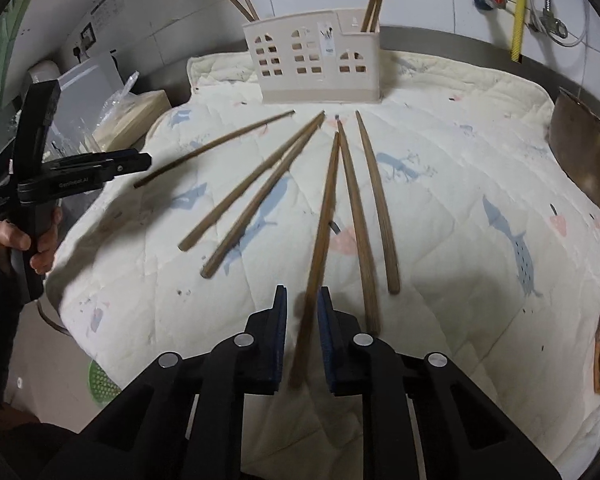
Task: Organize utensils
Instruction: 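Lower the right tool onto a chopstick and close while the left tool grasps another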
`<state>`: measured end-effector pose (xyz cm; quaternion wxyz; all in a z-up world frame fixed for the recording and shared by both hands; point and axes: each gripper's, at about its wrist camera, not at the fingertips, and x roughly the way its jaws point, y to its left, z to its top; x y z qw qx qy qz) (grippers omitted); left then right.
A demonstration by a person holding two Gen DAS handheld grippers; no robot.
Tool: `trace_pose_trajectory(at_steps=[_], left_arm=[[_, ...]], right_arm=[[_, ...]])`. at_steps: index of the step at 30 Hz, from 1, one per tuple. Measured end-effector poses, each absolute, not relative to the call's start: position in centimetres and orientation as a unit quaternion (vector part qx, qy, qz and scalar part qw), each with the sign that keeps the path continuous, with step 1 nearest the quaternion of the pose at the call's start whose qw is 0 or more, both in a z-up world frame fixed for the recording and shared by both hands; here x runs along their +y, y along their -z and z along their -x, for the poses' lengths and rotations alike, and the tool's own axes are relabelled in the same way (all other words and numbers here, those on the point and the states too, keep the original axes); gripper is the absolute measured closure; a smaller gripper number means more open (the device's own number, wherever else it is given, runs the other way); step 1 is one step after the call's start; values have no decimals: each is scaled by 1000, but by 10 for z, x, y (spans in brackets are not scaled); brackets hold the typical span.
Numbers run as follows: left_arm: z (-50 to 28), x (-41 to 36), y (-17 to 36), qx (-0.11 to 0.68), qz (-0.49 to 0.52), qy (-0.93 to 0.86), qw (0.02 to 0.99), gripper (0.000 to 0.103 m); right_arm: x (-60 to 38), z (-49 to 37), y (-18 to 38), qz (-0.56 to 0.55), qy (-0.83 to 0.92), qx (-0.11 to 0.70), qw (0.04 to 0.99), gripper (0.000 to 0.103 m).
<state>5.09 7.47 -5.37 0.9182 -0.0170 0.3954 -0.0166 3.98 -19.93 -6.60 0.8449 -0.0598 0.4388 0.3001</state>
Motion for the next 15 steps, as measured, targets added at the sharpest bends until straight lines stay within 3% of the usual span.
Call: trace_pose_trajectory(at_steps=[11,15], left_arm=[[-60,75,65,410,1,23,912,55],[-66,79,68,414,0,14,910,61]], right_arm=[[-199,-37,76,54,-288,448,845,94],[-200,-38,77,52,-289,448,844,94]])
